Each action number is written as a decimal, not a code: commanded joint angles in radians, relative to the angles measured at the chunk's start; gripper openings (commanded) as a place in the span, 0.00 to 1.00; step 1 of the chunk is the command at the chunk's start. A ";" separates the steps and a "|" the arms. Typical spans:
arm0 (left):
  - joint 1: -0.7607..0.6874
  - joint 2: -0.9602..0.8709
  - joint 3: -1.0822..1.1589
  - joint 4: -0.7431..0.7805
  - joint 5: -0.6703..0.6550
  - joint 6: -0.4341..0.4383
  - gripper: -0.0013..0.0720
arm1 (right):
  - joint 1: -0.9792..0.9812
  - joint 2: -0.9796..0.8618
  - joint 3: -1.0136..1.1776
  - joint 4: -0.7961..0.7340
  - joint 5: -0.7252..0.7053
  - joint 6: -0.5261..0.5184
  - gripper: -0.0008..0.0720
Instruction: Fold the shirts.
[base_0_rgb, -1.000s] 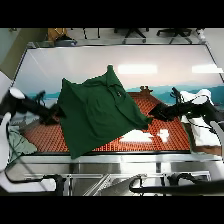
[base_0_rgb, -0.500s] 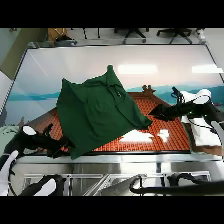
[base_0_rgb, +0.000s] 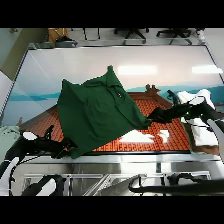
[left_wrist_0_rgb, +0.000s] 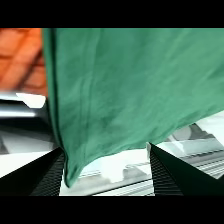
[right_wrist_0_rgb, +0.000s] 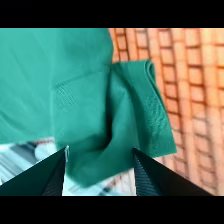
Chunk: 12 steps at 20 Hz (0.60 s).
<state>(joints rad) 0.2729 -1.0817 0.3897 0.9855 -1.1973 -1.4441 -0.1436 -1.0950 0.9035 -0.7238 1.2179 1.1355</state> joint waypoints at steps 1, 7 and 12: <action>0.000 -0.002 -0.003 -0.018 0.147 0.030 0.84 | 0.055 -0.070 0.000 0.011 0.013 -0.024 0.64; 0.000 -0.002 -0.003 -0.018 0.160 0.083 0.15 | 0.103 -0.100 0.005 0.138 0.064 -0.117 0.04; 0.000 -0.001 0.060 -0.017 0.134 0.120 0.04 | 0.103 -0.098 0.048 0.179 0.121 -0.119 0.04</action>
<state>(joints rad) 0.2726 -1.0840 0.4145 0.9771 -1.0397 -1.3464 -0.0433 -1.1923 0.9321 -0.5846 1.3045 1.0271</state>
